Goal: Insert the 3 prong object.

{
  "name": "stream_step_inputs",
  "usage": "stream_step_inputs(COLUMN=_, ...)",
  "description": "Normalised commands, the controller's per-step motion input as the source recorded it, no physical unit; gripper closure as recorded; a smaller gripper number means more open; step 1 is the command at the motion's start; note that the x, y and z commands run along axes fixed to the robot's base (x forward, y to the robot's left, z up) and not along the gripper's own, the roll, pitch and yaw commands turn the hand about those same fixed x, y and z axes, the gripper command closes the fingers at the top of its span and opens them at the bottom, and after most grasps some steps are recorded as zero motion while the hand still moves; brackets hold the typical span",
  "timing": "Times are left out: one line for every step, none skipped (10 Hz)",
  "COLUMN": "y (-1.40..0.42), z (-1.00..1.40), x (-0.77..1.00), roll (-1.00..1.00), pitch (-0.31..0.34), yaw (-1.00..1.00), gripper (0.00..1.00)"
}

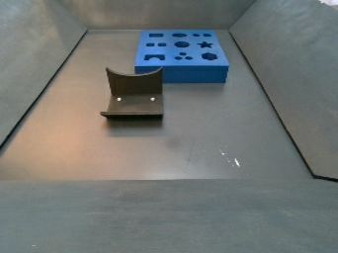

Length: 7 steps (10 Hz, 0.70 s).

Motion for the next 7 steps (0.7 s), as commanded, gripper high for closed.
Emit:
stream_step_inputs(y=0.59, z=-0.44, x=0.05, roll=0.0, pitch=0.0, yaw=0.05, gripper=1.0)
stream_step_inputs(y=0.81, z=-0.38, x=0.05, roll=0.0, pitch=0.01, yaw=0.05, gripper=1.0)
stream_step_inputs(y=0.86, z=-0.52, x=0.0, roll=0.03, pitch=0.0, yaw=0.04, gripper=1.0)
stream_step_inputs(y=0.79, z=-0.85, x=-0.05, roll=0.0, pitch=-0.079, yaw=0.0, gripper=1.0)
stream_step_inputs(y=0.52, z=-0.94, x=0.0, roll=-0.07, pitch=-0.06, yaw=-0.01, gripper=1.0)
stream_step_inputs(y=0.13, z=-0.95, x=0.13, roll=-0.03, pitch=-0.066, yaw=-0.2, gripper=1.0)
stream_step_inputs(y=0.02, z=-0.9, x=0.23, roll=-0.03, pitch=-0.11, yaw=-0.2, gripper=1.0)
